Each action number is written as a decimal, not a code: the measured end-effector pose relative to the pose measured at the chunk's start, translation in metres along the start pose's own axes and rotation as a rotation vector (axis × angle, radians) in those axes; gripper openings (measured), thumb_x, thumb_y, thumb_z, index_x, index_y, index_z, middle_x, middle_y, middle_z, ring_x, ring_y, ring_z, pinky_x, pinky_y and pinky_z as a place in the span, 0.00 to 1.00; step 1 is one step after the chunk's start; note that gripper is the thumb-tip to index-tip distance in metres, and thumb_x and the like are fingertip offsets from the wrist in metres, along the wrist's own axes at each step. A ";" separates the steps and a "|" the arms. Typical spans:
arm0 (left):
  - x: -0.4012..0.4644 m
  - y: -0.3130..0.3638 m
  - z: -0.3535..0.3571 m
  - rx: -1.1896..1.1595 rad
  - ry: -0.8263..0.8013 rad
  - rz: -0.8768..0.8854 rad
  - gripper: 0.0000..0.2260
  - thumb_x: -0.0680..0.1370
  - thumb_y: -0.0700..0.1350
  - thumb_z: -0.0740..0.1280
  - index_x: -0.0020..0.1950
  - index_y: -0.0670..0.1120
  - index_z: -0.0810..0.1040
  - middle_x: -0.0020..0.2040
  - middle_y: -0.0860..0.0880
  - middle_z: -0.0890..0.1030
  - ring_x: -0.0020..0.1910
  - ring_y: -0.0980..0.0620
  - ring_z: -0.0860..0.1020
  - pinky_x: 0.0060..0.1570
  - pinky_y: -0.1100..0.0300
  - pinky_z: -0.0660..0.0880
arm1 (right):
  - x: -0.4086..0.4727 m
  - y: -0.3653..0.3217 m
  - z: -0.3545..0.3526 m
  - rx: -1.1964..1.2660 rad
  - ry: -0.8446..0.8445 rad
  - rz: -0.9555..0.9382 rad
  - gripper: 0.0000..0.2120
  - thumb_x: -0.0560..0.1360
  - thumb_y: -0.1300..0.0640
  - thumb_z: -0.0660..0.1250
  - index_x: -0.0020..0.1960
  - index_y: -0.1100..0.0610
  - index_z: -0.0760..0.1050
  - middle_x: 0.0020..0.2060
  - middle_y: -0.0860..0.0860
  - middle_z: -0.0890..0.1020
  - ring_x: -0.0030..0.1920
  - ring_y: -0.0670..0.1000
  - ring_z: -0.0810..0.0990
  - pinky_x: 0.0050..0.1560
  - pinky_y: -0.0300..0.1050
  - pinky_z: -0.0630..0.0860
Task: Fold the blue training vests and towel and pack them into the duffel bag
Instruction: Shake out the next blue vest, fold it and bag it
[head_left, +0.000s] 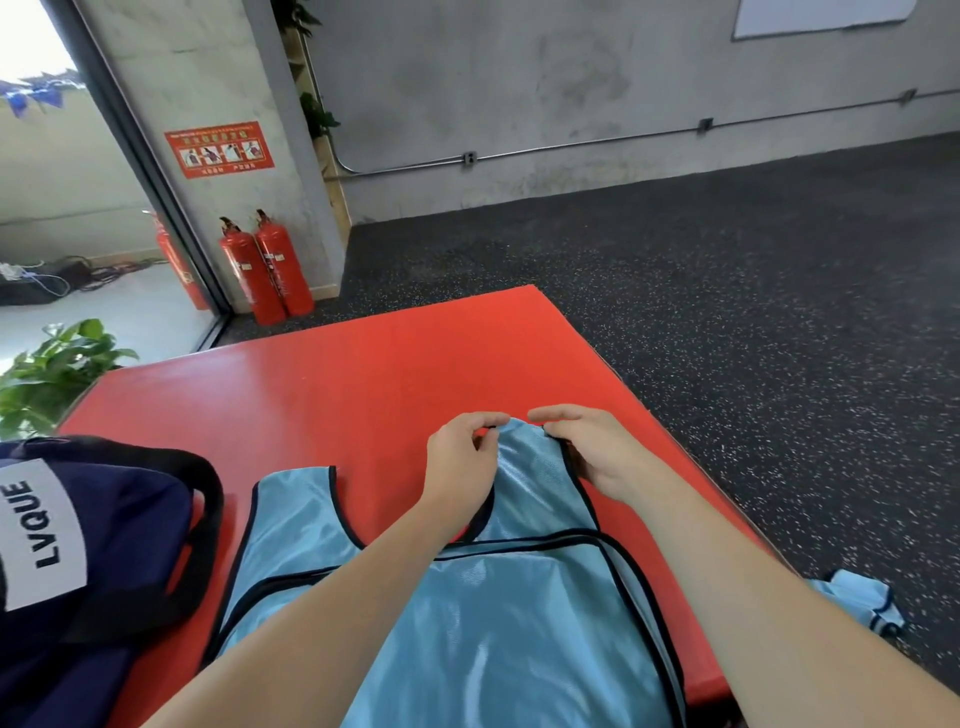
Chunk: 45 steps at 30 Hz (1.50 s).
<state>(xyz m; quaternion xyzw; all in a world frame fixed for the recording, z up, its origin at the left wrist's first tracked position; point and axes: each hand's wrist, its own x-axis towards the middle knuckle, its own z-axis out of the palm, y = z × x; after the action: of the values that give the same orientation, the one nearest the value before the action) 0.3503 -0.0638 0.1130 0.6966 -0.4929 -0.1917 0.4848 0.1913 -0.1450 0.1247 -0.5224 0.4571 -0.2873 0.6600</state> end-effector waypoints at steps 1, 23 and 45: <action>0.000 0.000 0.000 -0.002 0.006 0.000 0.12 0.81 0.39 0.65 0.56 0.52 0.85 0.51 0.61 0.84 0.46 0.65 0.80 0.47 0.70 0.74 | 0.000 0.000 0.000 0.010 0.008 -0.010 0.14 0.79 0.66 0.63 0.51 0.54 0.86 0.49 0.60 0.86 0.44 0.55 0.82 0.48 0.51 0.79; -0.041 -0.022 -0.043 0.714 -0.422 0.100 0.23 0.82 0.59 0.60 0.77 0.59 0.64 0.80 0.51 0.56 0.77 0.47 0.57 0.74 0.46 0.53 | -0.013 0.024 -0.010 -1.146 0.210 -0.370 0.18 0.80 0.56 0.64 0.69 0.53 0.71 0.65 0.52 0.74 0.62 0.56 0.71 0.63 0.54 0.72; -0.113 -0.088 -0.227 0.562 -0.224 -0.155 0.14 0.76 0.43 0.72 0.62 0.51 0.81 0.53 0.53 0.82 0.47 0.57 0.79 0.45 0.73 0.70 | -0.078 0.029 -0.001 -1.241 -0.163 -0.284 0.11 0.71 0.46 0.76 0.52 0.46 0.81 0.47 0.41 0.82 0.50 0.41 0.79 0.53 0.42 0.77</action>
<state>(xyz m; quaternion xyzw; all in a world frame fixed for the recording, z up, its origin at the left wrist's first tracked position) 0.5137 0.1492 0.1163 0.8133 -0.5224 -0.1599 0.2001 0.1546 -0.0705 0.1203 -0.8828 0.4130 -0.0132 0.2233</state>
